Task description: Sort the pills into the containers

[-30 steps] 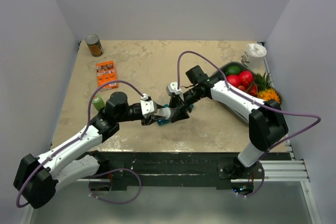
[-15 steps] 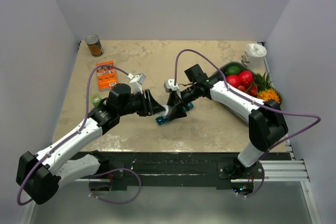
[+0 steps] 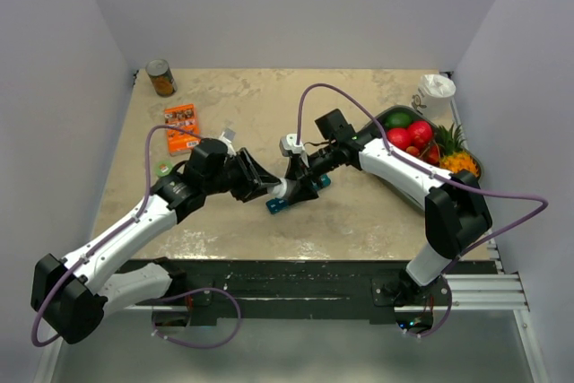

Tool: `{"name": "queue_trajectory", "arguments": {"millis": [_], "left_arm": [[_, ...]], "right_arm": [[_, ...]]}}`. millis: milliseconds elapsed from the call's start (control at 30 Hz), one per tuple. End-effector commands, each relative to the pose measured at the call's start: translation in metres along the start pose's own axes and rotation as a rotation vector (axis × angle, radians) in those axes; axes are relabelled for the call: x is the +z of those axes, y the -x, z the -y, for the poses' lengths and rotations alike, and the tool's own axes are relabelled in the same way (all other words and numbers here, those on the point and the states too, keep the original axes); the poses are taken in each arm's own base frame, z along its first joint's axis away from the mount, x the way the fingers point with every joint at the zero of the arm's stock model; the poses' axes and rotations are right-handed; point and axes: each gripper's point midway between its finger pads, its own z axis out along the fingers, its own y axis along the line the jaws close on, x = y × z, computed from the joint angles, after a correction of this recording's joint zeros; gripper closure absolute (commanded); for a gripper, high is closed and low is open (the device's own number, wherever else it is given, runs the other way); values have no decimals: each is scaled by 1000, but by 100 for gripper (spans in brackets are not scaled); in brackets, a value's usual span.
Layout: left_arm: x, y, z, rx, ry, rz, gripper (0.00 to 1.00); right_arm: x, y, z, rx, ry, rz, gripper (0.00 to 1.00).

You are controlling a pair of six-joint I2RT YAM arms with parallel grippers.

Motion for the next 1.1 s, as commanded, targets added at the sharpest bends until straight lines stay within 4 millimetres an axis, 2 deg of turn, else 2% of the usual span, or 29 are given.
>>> {"name": "queue_trajectory", "arguments": {"millis": [0,133,500,600,633,700,733,833,1033,1067], "left_arm": [[-17,-28,40,-132,-165,-174,100],[-19,-26,48,-116,-224,-169,100],[-27,-7,43,17,-256,-96,100],[-25,-10,41,41,-272,-124,84],[-24,-11,43,54,-291,-130,72],[-22,-17,45,89,-321,-179,61],[-22,-17,47,110,-335,-186,51],[-21,-22,51,197,-366,-231,34],[-26,-21,57,325,-413,-223,9],[-29,-22,59,349,-425,-222,7]], "right_arm": [[-5,9,16,-60,-72,-3,100],[-6,9,17,-59,-73,-3,100],[-6,10,16,-61,-72,-1,100],[-6,10,16,-61,-71,0,100],[-6,9,16,-57,-68,-1,100],[-6,9,15,-59,-68,1,100],[-5,10,15,-60,-66,0,100],[-6,10,14,-62,-62,2,100],[-6,10,14,-63,-62,3,100],[-6,11,14,-66,-62,3,100]]}}
